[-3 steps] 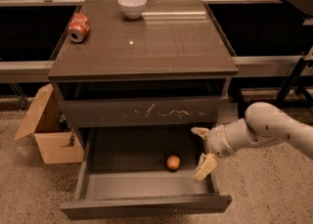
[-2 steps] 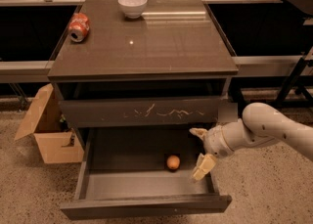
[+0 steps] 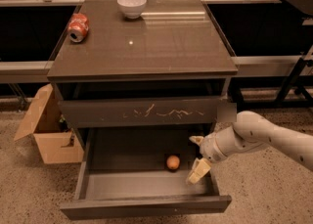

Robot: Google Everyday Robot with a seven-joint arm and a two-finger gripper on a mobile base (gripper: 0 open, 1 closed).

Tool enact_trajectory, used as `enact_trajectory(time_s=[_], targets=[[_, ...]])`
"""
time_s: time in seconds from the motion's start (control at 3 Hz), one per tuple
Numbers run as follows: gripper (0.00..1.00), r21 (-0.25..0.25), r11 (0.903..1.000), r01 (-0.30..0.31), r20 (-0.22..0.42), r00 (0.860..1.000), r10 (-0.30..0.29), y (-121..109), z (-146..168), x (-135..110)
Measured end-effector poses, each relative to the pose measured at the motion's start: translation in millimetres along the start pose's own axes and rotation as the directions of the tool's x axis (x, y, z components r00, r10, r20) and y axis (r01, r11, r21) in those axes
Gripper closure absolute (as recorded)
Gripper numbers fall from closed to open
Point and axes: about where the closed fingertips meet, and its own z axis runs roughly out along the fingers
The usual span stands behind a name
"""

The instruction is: Pick orange from middle drawer and place on counter

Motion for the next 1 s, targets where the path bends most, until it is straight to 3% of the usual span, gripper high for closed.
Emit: enact_trajectory(time_s=[0.33, 1.0], targets=[[0.0, 0.042, 0.9983, -0.041, -0.034, 0.999, 0.043, -21.2, 25.7, 21.2], [0.0, 0.101, 0.9947, -0.019, -0.03, 0.999, 0.022, -49.5, 48.7, 34.7]])
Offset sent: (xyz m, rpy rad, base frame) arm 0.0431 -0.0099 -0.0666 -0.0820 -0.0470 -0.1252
